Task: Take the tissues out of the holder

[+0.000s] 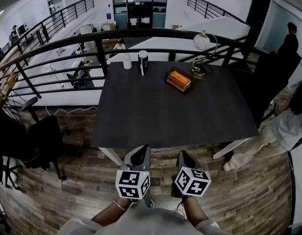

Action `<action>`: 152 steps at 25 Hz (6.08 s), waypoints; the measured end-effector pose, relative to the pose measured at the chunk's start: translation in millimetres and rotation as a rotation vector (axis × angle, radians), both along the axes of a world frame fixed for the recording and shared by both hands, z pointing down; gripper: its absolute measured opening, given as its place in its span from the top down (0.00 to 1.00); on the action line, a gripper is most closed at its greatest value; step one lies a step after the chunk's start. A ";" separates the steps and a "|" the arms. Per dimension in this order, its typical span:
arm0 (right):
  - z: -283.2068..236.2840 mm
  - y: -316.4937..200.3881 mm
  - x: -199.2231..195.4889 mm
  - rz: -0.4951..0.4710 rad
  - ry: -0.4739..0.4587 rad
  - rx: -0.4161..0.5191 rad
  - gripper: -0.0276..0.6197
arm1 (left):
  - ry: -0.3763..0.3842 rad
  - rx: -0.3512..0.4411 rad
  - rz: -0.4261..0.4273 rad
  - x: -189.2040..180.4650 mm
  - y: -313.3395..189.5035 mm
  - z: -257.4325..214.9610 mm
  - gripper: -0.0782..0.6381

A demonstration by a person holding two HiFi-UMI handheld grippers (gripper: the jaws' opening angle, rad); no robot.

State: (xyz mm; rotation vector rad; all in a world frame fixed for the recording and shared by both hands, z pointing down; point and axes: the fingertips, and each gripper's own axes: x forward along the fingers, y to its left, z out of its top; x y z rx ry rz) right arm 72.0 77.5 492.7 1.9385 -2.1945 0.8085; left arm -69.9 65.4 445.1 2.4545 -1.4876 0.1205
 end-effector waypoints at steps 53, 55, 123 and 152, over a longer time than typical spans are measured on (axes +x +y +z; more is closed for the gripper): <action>-2.9 -311.9 54.5 0.061 -0.001 -0.036 0.95 | 0.025 -0.028 0.091 68.5 -327.5 -1.0 0.88; -1.5 -319.7 55.8 0.052 -0.008 -0.038 0.95 | 0.024 -0.037 0.082 71.4 -333.8 2.3 0.88; 137.7 -611.5 88.8 -0.586 0.468 -0.357 0.80 | -0.009 -0.197 -0.152 74.8 -493.1 87.8 0.88; 88.9 -599.7 96.7 -0.475 0.418 -0.214 0.94 | -0.021 -0.163 -0.149 66.3 -464.0 69.3 0.88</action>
